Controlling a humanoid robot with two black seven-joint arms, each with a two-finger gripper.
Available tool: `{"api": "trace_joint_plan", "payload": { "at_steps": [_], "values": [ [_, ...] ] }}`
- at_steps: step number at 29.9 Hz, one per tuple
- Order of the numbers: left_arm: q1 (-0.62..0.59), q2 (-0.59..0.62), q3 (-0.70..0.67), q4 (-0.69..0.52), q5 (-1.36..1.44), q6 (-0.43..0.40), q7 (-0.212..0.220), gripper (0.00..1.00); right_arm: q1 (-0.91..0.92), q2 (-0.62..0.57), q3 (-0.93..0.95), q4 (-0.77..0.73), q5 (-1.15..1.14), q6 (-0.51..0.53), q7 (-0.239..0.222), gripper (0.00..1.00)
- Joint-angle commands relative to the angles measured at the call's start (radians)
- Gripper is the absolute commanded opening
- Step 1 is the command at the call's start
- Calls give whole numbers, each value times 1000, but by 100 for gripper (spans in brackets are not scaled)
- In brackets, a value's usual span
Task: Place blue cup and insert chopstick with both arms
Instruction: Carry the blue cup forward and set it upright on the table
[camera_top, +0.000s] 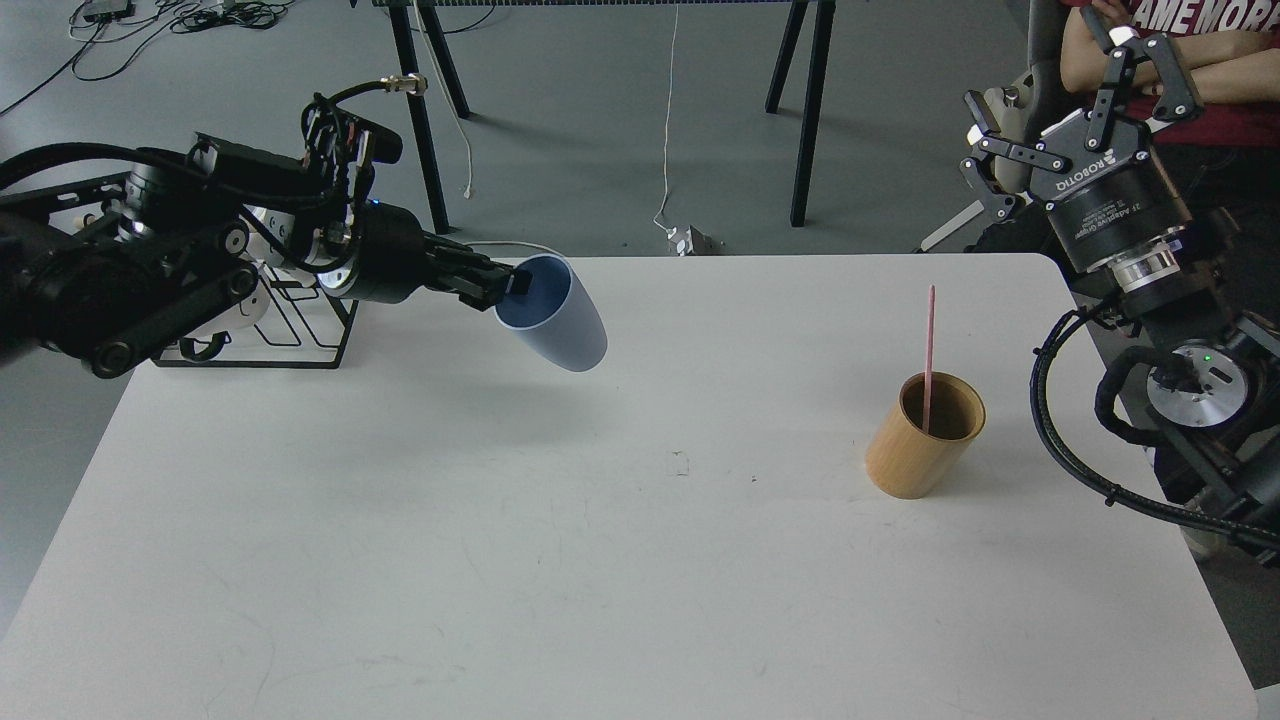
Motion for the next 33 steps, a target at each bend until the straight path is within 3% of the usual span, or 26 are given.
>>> {"api": "trace_joint_plan", "payload": {
  "at_steps": [1,11,18,27,33],
  "values": [
    [-14,-127,72,100,13,0,0,0,-1,0,1,-5,0,0,0,98],
    [-12,-287,138,160,48,0,0,0,-4,0,1,-12,0,0,0,98],
    [-6,-400,247,275,62,0,0,0,-7,0,2,-19,0,0,0,98],
    [-1,-425,259,292,62,0,0,0,-7,0,1,-20,0,0,0,98],
    [2,-423,257,292,60,0,0,6,-8,-2,1,-20,0,0,0,98]
  ]
}}
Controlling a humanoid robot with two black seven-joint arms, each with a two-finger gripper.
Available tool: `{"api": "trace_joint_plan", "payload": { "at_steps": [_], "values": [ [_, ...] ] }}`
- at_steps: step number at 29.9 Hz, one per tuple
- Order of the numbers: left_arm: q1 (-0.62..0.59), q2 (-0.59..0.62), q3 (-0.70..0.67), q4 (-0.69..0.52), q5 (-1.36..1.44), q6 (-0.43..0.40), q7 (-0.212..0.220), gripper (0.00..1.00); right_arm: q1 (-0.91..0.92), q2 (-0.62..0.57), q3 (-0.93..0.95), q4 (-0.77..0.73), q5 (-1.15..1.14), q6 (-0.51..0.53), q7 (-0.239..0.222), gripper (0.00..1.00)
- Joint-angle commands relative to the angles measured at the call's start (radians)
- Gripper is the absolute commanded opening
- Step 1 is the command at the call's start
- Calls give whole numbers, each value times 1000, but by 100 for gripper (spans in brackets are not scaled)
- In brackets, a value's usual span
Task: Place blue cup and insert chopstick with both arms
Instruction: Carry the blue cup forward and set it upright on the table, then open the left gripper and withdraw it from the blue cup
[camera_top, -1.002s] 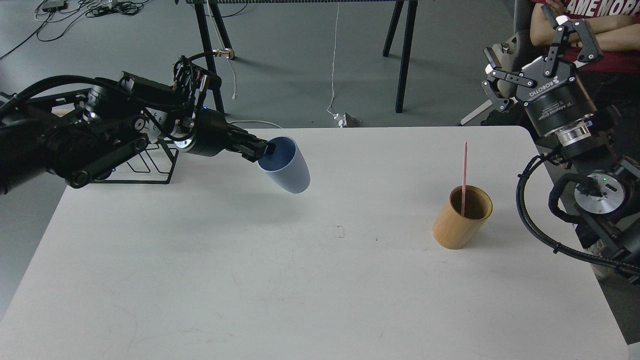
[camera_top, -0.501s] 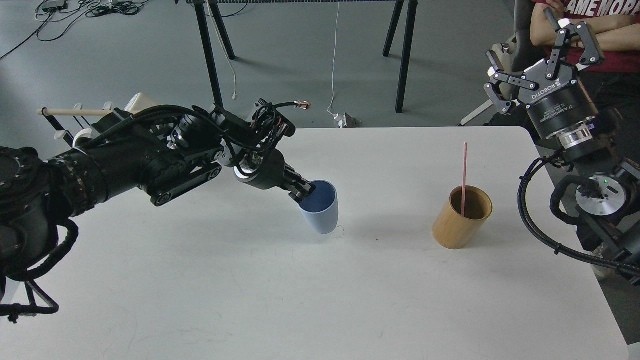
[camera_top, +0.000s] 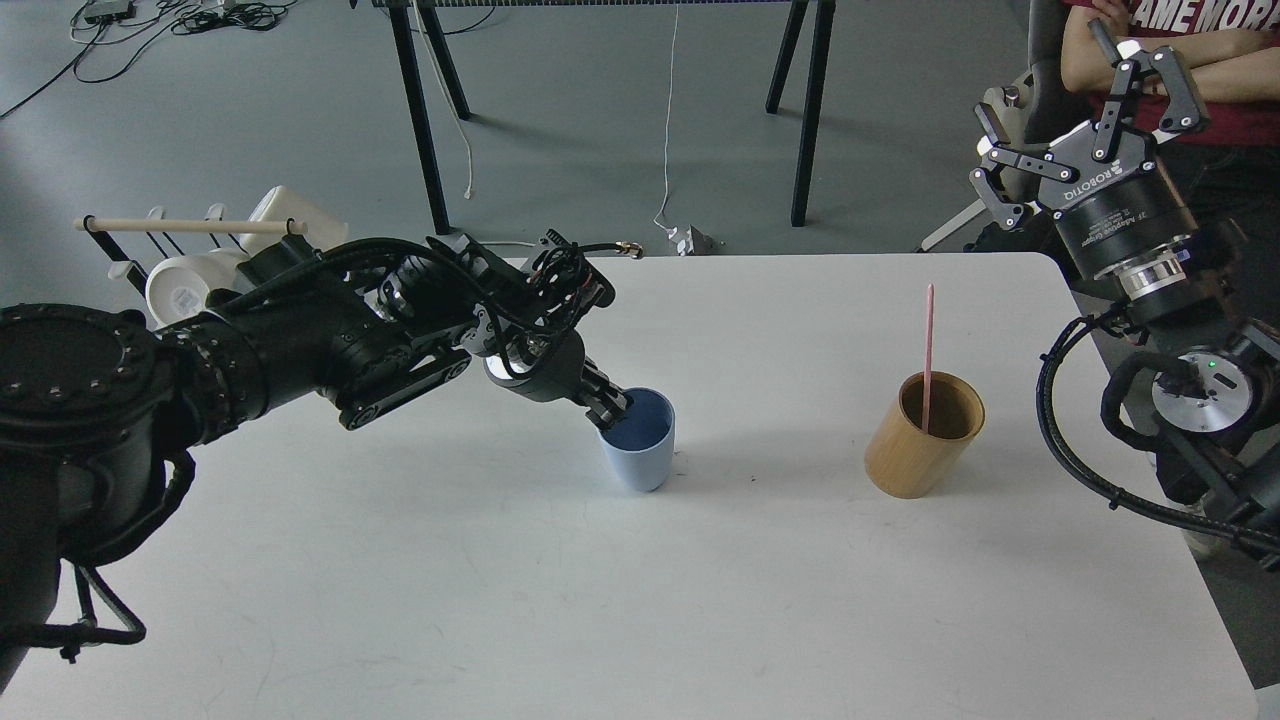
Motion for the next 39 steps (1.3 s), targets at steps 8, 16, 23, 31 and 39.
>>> {"api": "trace_joint_plan", "payload": {
  "at_steps": [8,16,23,31,39],
  "values": [
    [-4,24,-12,-5,-20,0,0,18,-1,-2,0,0,0,0,0,98],
    [-10,69,-21,-14,-100,0,0,49,-1,0,0,0,0,0,0,98],
    [5,139,-141,-11,-282,0,0,91,54,-58,-18,-26,-34,0,0,97],
    [95,245,-291,-12,-671,0,0,97,111,-213,-32,15,-392,-93,0,97],
    [207,273,-550,-44,-917,0,0,98,97,-363,-49,121,-854,-232,0,97]
  ]
}}
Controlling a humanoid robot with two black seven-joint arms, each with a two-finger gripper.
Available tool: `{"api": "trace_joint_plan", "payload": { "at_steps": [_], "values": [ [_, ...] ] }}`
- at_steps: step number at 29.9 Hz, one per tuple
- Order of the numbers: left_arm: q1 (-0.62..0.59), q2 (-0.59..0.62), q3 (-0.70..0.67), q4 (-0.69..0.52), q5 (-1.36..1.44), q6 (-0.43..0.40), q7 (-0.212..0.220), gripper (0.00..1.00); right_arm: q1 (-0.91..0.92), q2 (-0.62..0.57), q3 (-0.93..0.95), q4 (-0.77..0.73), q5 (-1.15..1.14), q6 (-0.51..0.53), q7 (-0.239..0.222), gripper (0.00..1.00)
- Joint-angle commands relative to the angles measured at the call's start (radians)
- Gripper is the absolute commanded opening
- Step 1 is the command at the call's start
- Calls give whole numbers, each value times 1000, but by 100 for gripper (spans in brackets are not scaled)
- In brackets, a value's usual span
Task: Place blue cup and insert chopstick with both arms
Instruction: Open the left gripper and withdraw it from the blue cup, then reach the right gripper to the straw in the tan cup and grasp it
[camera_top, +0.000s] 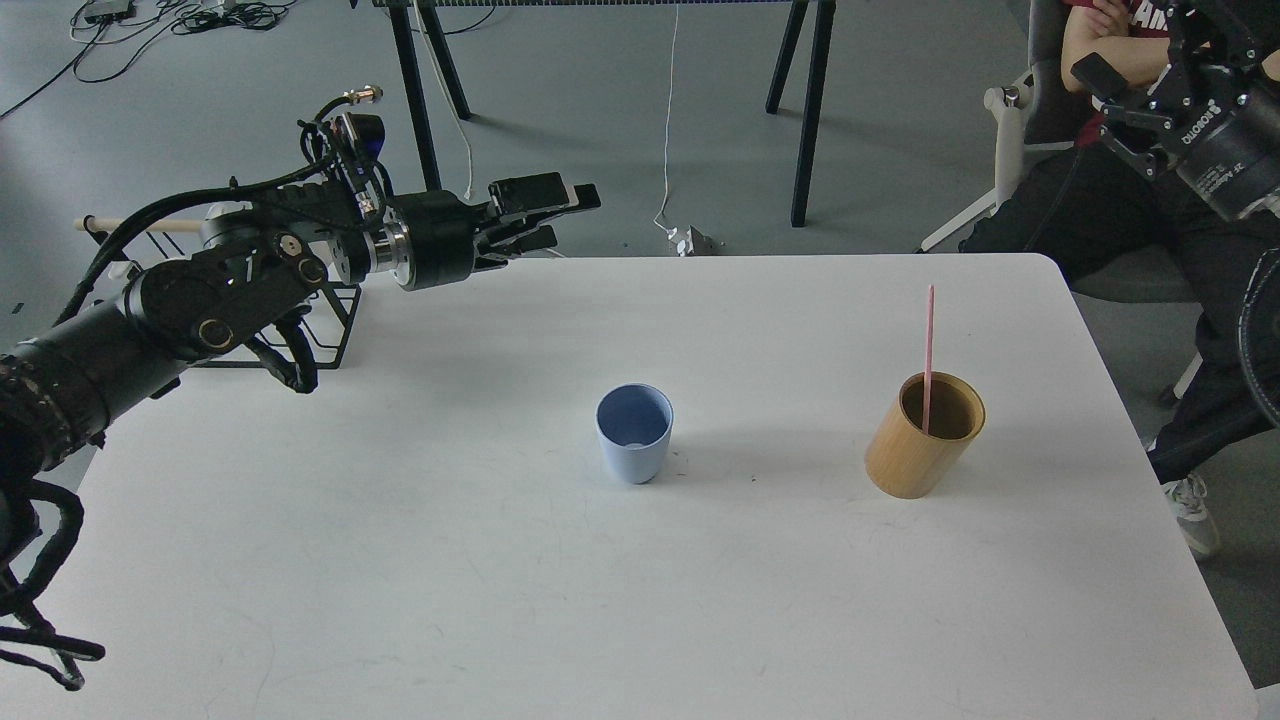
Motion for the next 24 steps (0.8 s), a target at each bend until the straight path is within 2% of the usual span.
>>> {"api": "trace_joint_plan", "payload": {
  "at_steps": [1,5,8,13,24],
  "values": [
    [55,0,-135,-32,-81,0,0,98,-11,-47,-30,27,-172,-45,0,98],
    [99,-7,-287,-48,-150,0,0,98,-20,-69,-124,44,-257,-134,0,98],
    [105,-7,-348,-48,-193,0,0,98,-22,-83,-211,75,-297,-214,0,98],
    [122,7,-351,-48,-227,0,0,98,-22,-84,-330,86,-421,-330,0,97],
    [157,13,-353,-48,-227,0,0,98,-37,-11,-560,66,-456,-479,0,97]
  ]
}}
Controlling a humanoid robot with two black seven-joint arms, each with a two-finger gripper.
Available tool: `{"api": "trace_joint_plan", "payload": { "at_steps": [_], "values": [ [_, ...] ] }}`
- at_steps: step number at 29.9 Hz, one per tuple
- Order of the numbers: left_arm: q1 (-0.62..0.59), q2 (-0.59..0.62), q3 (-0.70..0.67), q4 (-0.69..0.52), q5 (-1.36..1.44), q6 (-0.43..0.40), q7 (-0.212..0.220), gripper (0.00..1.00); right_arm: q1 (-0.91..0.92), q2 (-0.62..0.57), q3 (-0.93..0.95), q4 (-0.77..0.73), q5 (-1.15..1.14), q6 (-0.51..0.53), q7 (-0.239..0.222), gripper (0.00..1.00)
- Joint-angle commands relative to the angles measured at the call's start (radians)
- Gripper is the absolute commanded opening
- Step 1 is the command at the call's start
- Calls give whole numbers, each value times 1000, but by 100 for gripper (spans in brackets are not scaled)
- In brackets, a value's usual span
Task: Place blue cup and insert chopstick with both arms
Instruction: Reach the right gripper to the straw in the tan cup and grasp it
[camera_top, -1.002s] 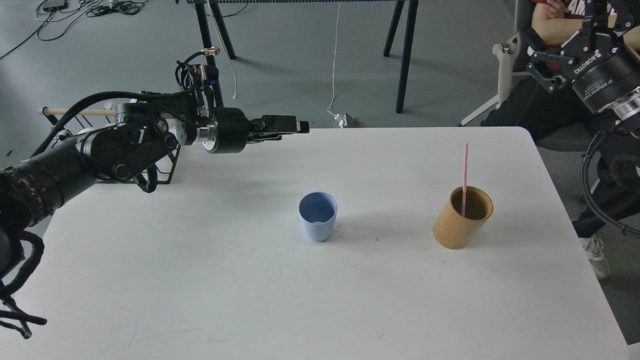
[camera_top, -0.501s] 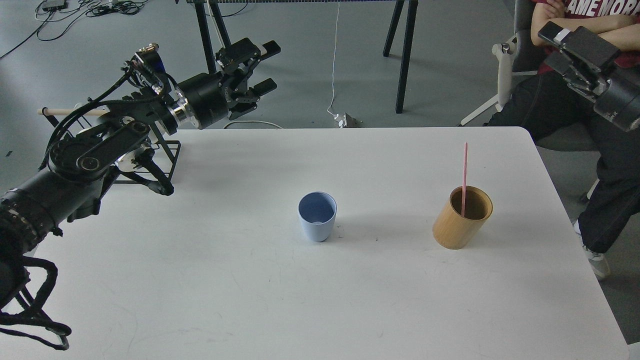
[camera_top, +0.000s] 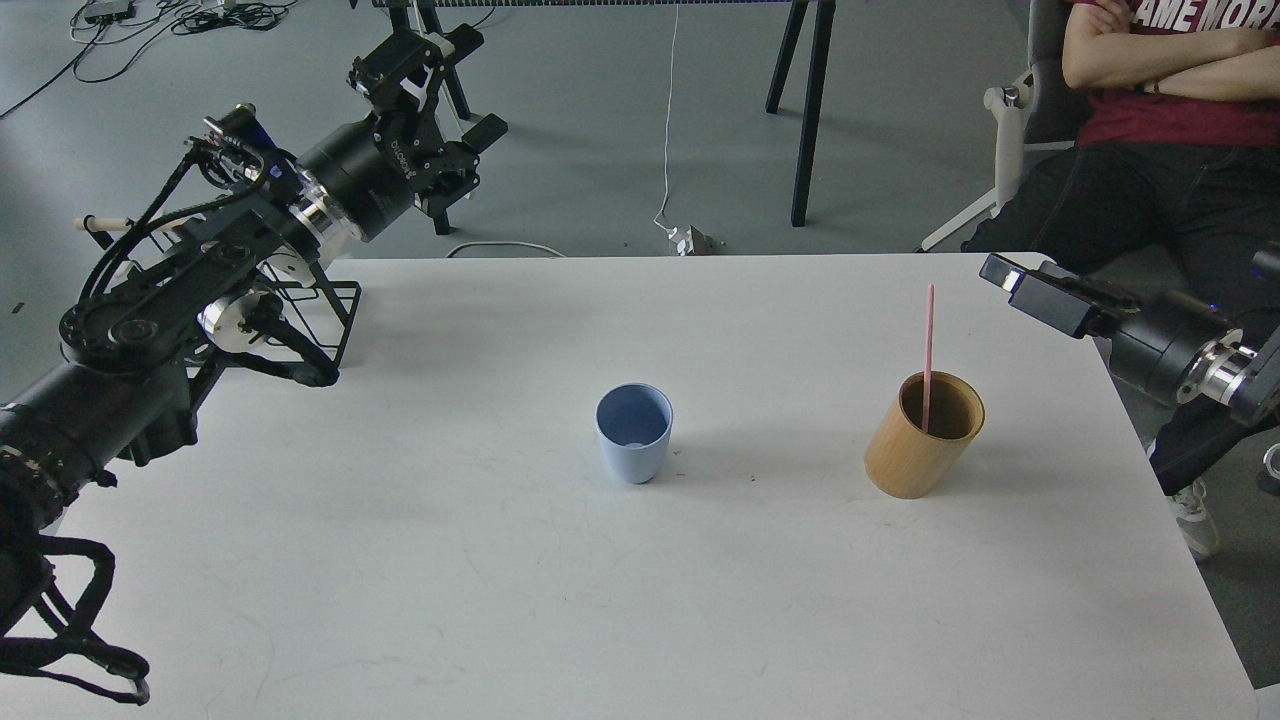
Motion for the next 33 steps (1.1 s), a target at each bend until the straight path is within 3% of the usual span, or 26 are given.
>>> {"api": "trace_joint_plan", "payload": {
  "at_steps": [1,10,14,21,33],
  "values": [
    [5,-1,0,0,0,0,0,98,0,49,-44,-19,-19,-33,0,97],
    [21,4,0,2,0,0,0,98,-1,158,-49,-108,-38,-35,0,96],
    [29,5,0,5,-2,0,0,98,8,205,-69,-142,-50,-35,0,91],
    [37,7,0,9,-3,0,0,98,11,238,-76,-159,-56,-62,0,66],
    [41,8,0,12,-3,0,0,98,12,235,-76,-159,-59,-65,0,53]
  ]
}}
